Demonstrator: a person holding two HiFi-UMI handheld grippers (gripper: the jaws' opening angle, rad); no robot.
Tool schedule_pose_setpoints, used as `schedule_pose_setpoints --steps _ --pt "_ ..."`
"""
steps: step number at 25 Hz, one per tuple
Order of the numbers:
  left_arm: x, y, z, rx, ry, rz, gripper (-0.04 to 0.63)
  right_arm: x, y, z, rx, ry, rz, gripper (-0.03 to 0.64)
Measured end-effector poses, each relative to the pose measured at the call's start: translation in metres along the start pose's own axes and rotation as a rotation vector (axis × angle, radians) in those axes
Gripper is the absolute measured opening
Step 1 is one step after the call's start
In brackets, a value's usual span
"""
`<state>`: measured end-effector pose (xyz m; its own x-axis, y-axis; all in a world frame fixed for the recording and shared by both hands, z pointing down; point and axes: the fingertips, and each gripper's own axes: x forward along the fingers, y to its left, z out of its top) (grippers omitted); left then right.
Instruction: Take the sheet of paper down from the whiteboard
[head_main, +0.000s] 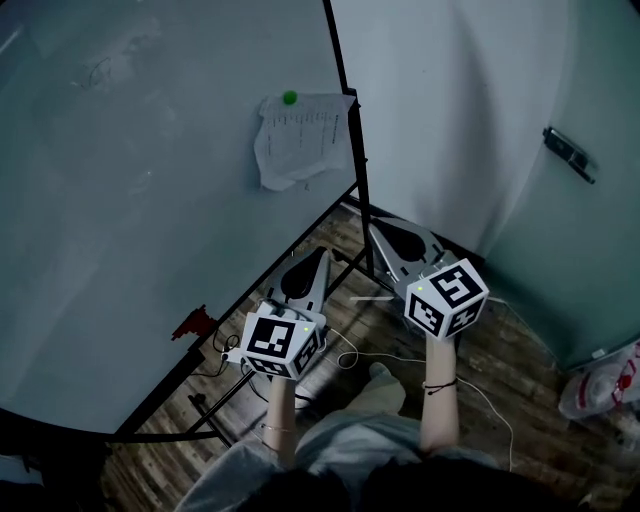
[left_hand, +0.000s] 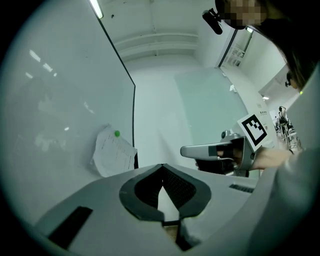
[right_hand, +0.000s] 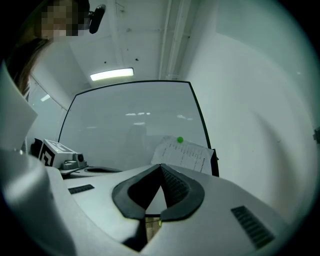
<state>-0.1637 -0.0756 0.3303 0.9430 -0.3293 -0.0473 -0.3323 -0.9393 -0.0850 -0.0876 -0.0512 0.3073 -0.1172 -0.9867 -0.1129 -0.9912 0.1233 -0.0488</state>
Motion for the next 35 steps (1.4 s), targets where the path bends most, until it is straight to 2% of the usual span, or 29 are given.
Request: schedule_pose_setpoints --steps 4,10,14,25,35 --pt "0.019 0.016 -0.003 -0.025 -0.001 0.041 0.005 0.015 -0.014 -0.012 0.0 0.034 0.023 0.002" --pt "0.059 0.032 -0.01 0.03 0.027 0.051 0.005 0.04 -0.053 -0.026 0.025 0.062 0.036 0.001" --pt "0.082 0.044 -0.009 0.039 0.026 0.06 0.005 0.055 -0.075 -0.033 0.04 0.077 0.043 0.0" --pt "0.138 0.065 -0.006 0.026 -0.021 0.051 0.005 0.087 -0.119 -0.027 -0.001 0.093 0.061 0.002" --pt "0.188 0.092 -0.012 -0.016 -0.029 0.091 0.005 0.108 -0.166 -0.029 -0.026 0.148 0.076 0.002"
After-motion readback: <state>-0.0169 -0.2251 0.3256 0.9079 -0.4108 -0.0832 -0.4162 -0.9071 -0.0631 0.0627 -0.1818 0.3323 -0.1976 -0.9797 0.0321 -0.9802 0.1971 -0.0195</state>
